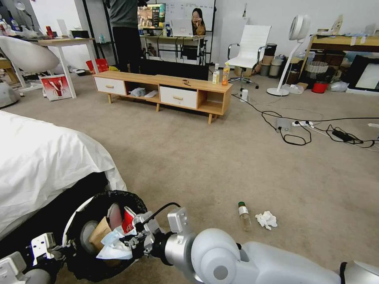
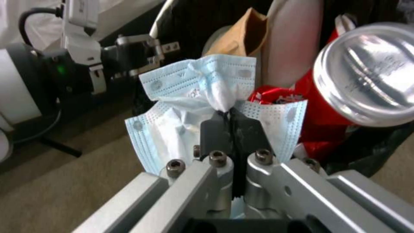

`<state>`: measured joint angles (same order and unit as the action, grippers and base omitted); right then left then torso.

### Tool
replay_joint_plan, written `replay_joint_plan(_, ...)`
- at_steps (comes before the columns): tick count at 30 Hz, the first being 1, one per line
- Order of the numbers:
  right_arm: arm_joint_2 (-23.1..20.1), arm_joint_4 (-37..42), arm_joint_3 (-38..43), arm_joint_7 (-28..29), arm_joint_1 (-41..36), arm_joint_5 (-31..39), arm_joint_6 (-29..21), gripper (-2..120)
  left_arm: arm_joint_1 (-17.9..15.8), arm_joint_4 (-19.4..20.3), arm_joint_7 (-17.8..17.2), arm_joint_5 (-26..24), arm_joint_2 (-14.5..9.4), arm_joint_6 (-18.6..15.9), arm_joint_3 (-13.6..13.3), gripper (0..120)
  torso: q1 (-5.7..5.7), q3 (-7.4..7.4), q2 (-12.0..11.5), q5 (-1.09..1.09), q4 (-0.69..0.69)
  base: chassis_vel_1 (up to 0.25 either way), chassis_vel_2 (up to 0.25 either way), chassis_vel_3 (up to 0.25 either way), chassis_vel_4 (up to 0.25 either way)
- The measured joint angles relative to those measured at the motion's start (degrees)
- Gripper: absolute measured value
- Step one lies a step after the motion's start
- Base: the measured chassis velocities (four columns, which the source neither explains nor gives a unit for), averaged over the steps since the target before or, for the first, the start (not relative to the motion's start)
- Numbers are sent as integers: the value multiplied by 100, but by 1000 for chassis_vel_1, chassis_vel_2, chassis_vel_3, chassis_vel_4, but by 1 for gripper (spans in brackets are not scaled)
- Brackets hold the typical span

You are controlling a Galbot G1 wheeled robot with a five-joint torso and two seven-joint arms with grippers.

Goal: Pick up the trash bin and place the garbage on the floor into it.

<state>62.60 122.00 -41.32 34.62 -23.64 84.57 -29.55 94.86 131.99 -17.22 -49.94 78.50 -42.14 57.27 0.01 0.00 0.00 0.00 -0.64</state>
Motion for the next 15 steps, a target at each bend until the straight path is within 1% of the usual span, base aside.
replay_joint_plan(4,64,-62,-34,-3,-15,-7,0,0,5,0,4,0,14,0,2,2,0,0,0,-1,0,0,0,0,0)
replay_joint_plan(7,222,-217,-94,0,-31,-32,2,0,-11,0,7,3,41,0,-6,2,0,0,0,-1,0,0,0,0,0)
replay_joint_plan(15,312,-496,-129,-1,-46,-107,5,0,23,3,36,5,42,0,-5,2,0,0,0,-1,-1,0,0,0,0)
